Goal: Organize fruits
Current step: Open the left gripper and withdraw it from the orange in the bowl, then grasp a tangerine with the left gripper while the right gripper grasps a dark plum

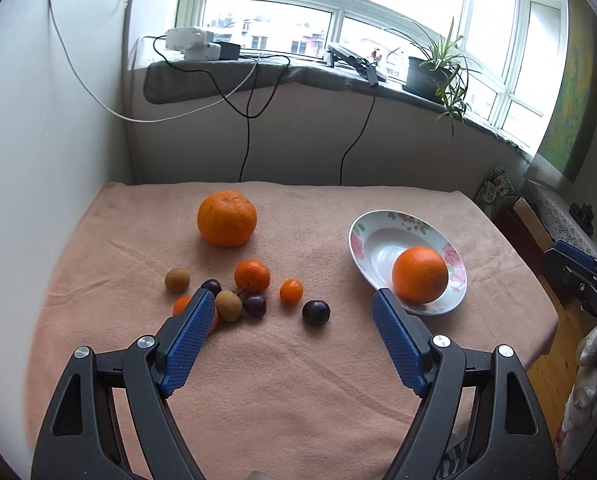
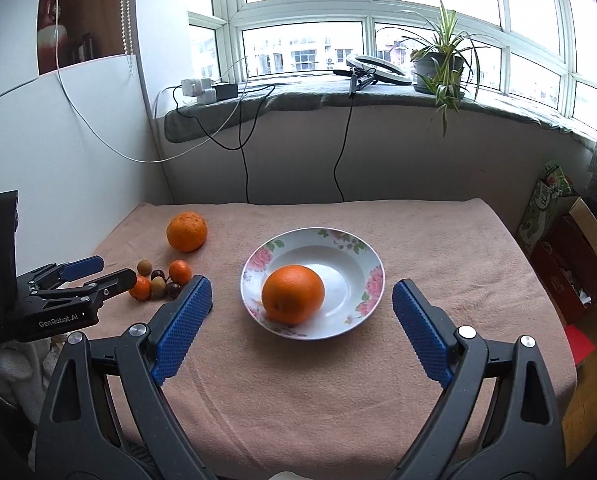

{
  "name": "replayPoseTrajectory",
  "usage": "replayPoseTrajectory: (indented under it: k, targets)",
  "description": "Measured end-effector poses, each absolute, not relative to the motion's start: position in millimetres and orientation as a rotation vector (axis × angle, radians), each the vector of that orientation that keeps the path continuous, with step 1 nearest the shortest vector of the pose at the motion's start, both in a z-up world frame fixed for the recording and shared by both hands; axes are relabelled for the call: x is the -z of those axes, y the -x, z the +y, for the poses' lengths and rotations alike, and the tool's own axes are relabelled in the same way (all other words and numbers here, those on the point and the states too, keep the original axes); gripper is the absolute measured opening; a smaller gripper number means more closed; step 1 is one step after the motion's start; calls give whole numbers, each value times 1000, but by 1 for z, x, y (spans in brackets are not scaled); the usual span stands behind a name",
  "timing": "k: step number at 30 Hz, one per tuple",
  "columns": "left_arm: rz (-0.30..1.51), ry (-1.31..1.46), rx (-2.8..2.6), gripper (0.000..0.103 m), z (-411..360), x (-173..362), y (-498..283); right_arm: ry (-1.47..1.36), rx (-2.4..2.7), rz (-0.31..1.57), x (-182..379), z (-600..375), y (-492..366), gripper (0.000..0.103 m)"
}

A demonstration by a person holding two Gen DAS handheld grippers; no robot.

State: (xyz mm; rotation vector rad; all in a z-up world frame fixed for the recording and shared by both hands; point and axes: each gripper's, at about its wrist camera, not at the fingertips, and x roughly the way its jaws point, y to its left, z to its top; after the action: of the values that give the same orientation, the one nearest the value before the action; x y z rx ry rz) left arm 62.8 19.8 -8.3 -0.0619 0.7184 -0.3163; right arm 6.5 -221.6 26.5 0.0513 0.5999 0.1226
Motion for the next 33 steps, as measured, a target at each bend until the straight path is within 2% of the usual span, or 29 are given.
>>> replayPoseTrajectory:
  k: [10,12,20,22,24,25,28,30,33]
  targets:
    - [748,166,194,80,78,33,-50,-28,-271,657,-6,-187,-39,94]
    - [761,178,181,73,84,39,-51,-26,-288,661,-2,-181,-43,94]
    - [789,212,193,63,93,57,-54,-46,-413,710,13,-157,-52,94]
    - [792,215,200,61,92,59,-56,-31,-425,717,19,-150,-53,91]
    - [798,220,203,61,92,62,-59,-21,-447,742,25,-144,-57,81]
    - [802,222,204,61,92,64,-60,-18,-455,754,29,-141,-59,80]
    - [807,233,205,55,93,67,-65,-17,-474,781,38,-135,-65,72]
    - [808,246,207,55,95,69,-68,-34,-488,805,44,-132,-72,62]
    - [816,261,211,54,97,73,-74,-39,-504,840,55,-123,-81,56]
